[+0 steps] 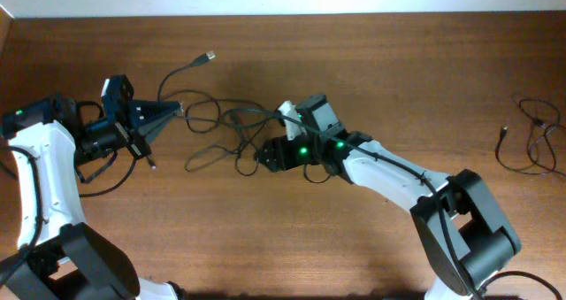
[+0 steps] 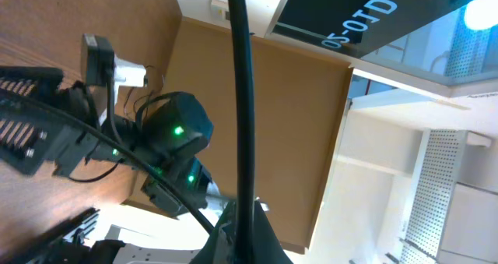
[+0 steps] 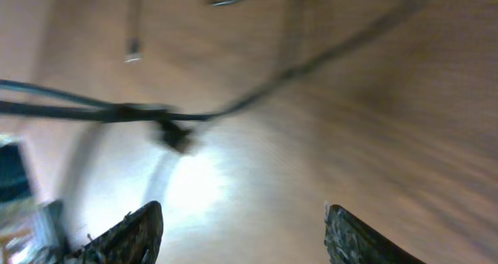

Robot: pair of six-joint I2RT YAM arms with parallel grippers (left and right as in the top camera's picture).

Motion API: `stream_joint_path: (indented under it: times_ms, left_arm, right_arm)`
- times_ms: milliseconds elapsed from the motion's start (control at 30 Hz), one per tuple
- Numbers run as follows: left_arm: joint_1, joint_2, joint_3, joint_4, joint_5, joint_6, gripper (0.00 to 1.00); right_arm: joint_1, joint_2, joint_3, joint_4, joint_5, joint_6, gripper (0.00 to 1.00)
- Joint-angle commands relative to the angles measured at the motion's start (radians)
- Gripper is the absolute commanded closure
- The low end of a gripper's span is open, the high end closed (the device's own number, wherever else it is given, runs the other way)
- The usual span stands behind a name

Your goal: Untangle cables

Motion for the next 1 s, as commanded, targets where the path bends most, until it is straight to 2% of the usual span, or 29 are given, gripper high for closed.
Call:
stream_joint_path:
  times_ms: [0, 100, 167, 267, 367, 500, 667, 700, 733, 767, 800, 967]
  left_arm:
    - [-0.004, -0.019, 0.024, 0.025, 0.035, -0.014, 1.00]
    - [-0.004, -0.019, 0.024, 0.029, 0.035, -0.017, 1.00]
    - [-0.004, -0.019, 0.024, 0.036, 0.033, -0.018, 1.00]
    - [-0.004, -0.019, 0.024, 0.035, 0.033, -0.017, 1.00]
    - [-0.004, -0.019, 0.024, 0.035, 0.033, -0.017, 1.00]
    - [-0.004, -0.019, 0.024, 0.035, 0.033, -0.018, 1.00]
    - [-0.004, -0.019, 0.024, 0.035, 0.033, -0.018, 1.00]
    - [-0.004, -0.019, 0.024, 0.035, 0.033, -0.018, 1.00]
    - [-0.004, -0.019, 0.024, 0.035, 0.033, -0.018, 1.00]
    - [-0.004, -0.019, 0.024, 0.035, 0.033, -0.017, 1.00]
    - [-0.004, -0.019, 0.024, 0.036, 0.032, -0.017, 1.00]
    - [-0.003, -0.019, 0.024, 0.036, 0.017, -0.018, 1.00]
  right_arm:
    - [0.039, 0.003, 0.001, 0.016, -0.154, 0.027, 0.33]
    - [0.029, 0.003, 0.001, 0.025, -0.170, 0.087, 0.33]
    - [0.009, 0.003, 0.001, 0.080, -0.262, 0.108, 0.34]
    - [-0.029, 0.003, 0.001, 0.141, -0.287, 0.307, 0.34]
    - [-0.014, 0.003, 0.001, 0.124, -0.261, 0.312, 0.34]
    - [0.032, 0.003, 0.001, 0.023, -0.015, 0.311, 0.35]
    - [0.084, 0.004, 0.001, 0.027, 0.038, 0.312, 0.35]
    - [0.090, 0.004, 0.001, 0.027, 0.062, 0.312, 0.39]
    - [0.095, 0.004, 0.001, 0.027, 0.105, 0.311, 0.53]
    - [0.098, 0.004, 0.001, 0.027, 0.166, 0.306, 0.82]
    - [0.093, 0.004, 0.001, 0.027, 0.230, 0.304, 0.96]
    - [-0.029, -0.113, 0.010, -0.003, 0.086, 0.156, 0.96]
